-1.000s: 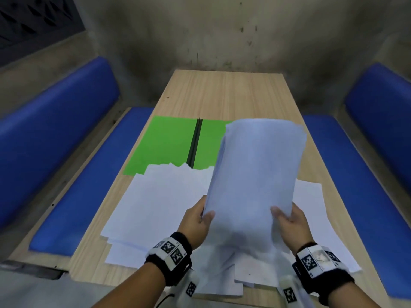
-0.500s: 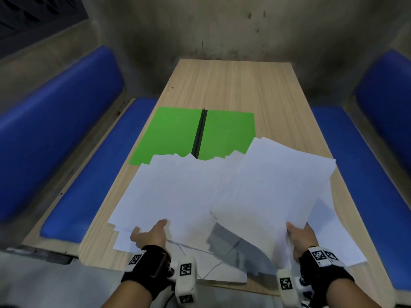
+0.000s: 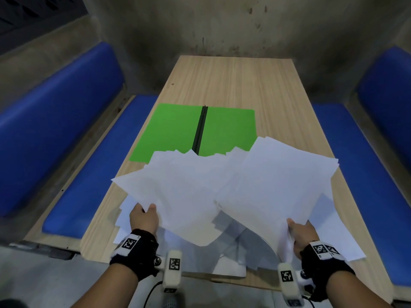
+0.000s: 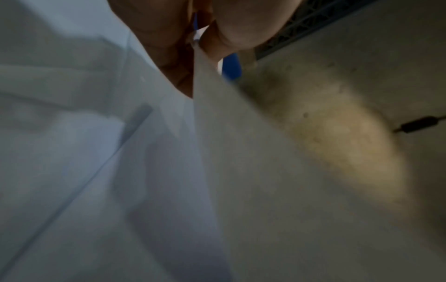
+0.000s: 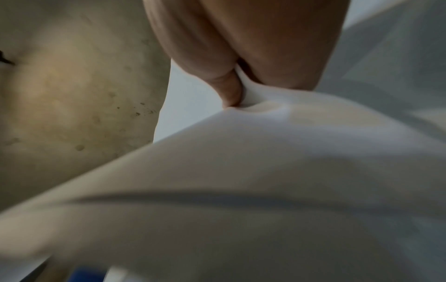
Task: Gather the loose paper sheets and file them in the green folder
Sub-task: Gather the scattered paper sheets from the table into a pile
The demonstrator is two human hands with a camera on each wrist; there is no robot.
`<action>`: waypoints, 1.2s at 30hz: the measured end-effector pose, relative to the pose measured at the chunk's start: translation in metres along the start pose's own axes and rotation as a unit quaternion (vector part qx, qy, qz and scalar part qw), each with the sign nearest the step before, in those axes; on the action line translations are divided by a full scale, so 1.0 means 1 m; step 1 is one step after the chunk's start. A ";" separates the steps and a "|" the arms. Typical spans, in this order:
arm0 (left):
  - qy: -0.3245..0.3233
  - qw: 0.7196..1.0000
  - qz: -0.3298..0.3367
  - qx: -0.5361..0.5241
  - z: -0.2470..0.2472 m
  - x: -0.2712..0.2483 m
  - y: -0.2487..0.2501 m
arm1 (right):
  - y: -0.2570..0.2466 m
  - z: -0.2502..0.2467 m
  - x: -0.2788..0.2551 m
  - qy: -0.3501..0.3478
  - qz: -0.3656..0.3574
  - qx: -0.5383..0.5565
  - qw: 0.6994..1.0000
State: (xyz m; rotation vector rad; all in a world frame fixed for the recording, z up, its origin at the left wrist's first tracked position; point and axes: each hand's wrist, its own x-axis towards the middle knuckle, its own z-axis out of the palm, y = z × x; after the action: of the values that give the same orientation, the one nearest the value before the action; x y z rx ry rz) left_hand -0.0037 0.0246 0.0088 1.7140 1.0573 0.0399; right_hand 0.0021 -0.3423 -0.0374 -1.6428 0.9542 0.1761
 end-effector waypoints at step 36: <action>-0.163 0.983 0.001 0.079 0.068 -0.021 0.009 | 0.014 0.005 0.014 0.007 -0.012 0.037 0.999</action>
State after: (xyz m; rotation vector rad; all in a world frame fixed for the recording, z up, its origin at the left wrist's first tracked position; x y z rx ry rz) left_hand 0.0230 -0.0411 -0.0044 1.7892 0.8301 -0.3221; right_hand 0.0033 -0.3448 -0.0576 -1.5892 0.9418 0.1124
